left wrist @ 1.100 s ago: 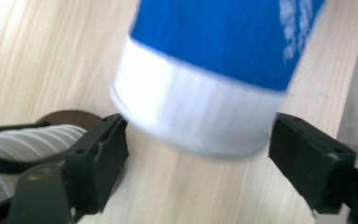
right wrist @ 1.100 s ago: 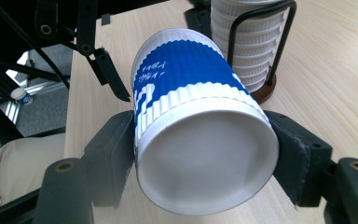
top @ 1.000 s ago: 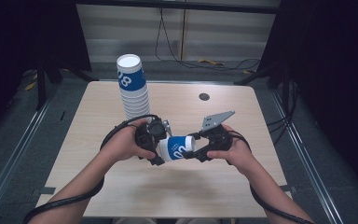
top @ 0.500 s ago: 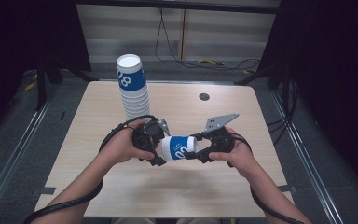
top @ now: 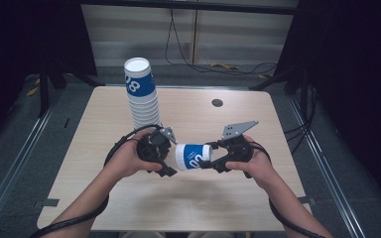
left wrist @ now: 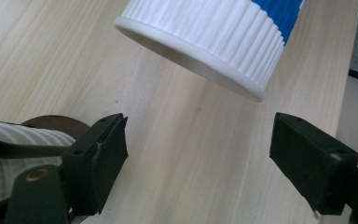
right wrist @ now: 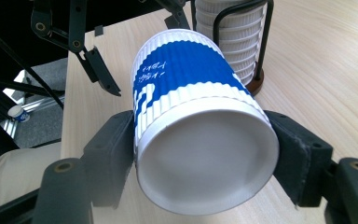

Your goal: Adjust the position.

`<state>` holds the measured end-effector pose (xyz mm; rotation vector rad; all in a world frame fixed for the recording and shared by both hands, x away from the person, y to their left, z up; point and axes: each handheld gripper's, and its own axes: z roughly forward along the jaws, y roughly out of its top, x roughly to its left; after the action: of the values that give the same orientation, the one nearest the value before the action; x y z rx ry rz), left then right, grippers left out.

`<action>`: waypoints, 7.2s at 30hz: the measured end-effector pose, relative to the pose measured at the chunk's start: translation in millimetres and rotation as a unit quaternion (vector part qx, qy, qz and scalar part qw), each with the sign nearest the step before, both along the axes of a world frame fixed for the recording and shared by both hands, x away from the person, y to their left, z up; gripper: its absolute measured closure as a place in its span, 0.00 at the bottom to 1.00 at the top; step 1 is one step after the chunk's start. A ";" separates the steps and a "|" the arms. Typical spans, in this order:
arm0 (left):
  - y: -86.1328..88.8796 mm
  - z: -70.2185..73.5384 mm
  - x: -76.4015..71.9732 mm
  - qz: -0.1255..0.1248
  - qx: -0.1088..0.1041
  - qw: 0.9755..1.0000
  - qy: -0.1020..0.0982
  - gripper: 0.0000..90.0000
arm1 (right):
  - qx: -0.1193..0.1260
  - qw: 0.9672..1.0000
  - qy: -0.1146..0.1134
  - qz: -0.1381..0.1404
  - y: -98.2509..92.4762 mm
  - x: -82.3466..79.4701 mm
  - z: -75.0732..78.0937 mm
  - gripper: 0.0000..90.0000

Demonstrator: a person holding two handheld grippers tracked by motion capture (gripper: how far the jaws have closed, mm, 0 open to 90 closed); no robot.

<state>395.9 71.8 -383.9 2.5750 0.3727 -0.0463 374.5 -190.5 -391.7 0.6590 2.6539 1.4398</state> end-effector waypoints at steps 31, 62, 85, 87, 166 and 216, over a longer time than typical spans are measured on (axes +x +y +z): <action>0.5 -9.0 0.9 0.024 -0.059 0.998 -0.003 0.20 | 0.007 1.000 0.004 0.006 1.3 -0.8 4.0 0.31; -9.6 -10.2 1.4 0.009 -0.062 0.998 -0.011 0.19 | 0.012 1.000 0.006 0.005 1.6 -1.5 5.0 0.31; -11.7 -7.7 3.9 -0.018 -0.069 0.997 -0.031 0.16 | 0.012 1.000 0.010 0.014 2.5 -0.9 2.7 0.31; -12.3 -7.8 3.7 -0.019 -0.069 0.997 -0.031 0.16 | 0.012 1.000 0.011 0.015 2.6 -0.7 2.6 0.31; -10.7 3.0 0.1 -0.043 -0.045 0.997 -0.047 0.21 | 0.003 0.999 0.001 0.033 6.6 -0.7 4.3 0.20; -20.0 5.8 -4.6 -0.057 0.047 0.996 -0.041 0.21 | -0.165 0.984 0.002 0.074 23.9 -4.1 9.3 0.16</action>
<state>391.3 51.7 -378.2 2.6787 0.2015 0.0379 370.4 -166.6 -382.3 0.4411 2.8988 0.9838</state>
